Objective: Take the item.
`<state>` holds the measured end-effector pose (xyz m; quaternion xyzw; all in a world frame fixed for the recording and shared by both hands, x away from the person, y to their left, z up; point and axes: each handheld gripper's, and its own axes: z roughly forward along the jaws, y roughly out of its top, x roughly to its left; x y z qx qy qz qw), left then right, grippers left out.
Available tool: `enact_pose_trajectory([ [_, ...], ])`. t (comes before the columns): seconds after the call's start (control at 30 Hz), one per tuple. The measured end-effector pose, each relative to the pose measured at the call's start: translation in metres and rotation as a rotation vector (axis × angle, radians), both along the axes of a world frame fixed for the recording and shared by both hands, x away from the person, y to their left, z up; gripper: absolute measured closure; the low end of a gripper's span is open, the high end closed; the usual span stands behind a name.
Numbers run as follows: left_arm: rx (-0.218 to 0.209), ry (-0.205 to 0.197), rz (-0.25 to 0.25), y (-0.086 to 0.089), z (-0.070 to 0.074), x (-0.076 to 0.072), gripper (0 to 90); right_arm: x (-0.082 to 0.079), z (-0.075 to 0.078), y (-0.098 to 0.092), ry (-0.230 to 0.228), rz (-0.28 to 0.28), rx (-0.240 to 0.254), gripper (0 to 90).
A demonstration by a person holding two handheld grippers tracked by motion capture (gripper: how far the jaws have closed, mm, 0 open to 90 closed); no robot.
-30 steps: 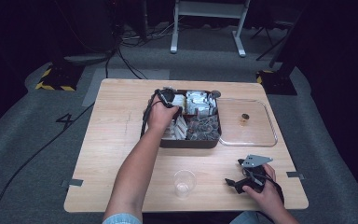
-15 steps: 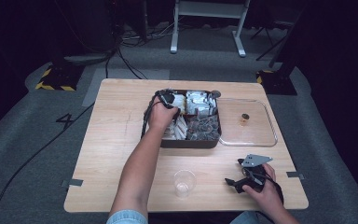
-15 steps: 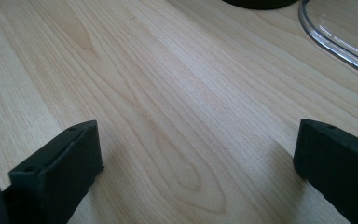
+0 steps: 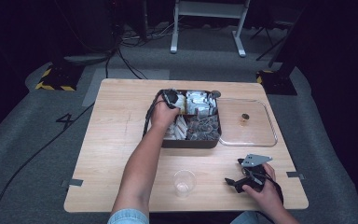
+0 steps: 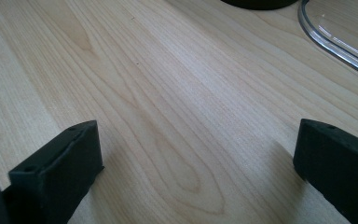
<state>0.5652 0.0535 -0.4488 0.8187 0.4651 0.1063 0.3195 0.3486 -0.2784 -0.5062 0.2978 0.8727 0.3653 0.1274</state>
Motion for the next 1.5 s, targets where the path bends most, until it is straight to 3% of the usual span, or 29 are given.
enact_pose_trajectory([
  [0.23,0.007,-0.025,-0.004,0.004,0.016,0.001,90.0,0.000,0.000,0.000,-0.002,0.001,0.000,1.1],
  [0.53,-0.020,-0.069,-0.026,0.010,0.043,-0.008,90.0,0.000,0.000,0.000,-0.002,0.001,0.000,1.1],
  [0.63,-0.024,-0.097,-0.064,0.012,0.059,-0.015,90.0,0.000,0.000,0.000,0.000,0.000,0.001,1.1],
  [0.83,-0.050,-0.129,-0.092,0.017,0.077,-0.024,90.0,0.000,0.000,0.000,0.004,-0.002,0.000,1.1],
  [1.03,-0.051,-0.157,-0.142,0.024,0.096,-0.041,90.0,0.000,0.000,0.000,0.002,-0.001,0.000,1.1],
  [1.2,-0.109,-0.190,-0.185,0.031,0.111,-0.063,90.0,0.000,0.000,0.000,0.003,-0.002,0.001,1.1],
  [1.5,-0.151,-0.227,-0.259,0.041,0.125,-0.100,90.0,0.000,0.000,0.000,0.001,0.001,-0.001,1.1],
])
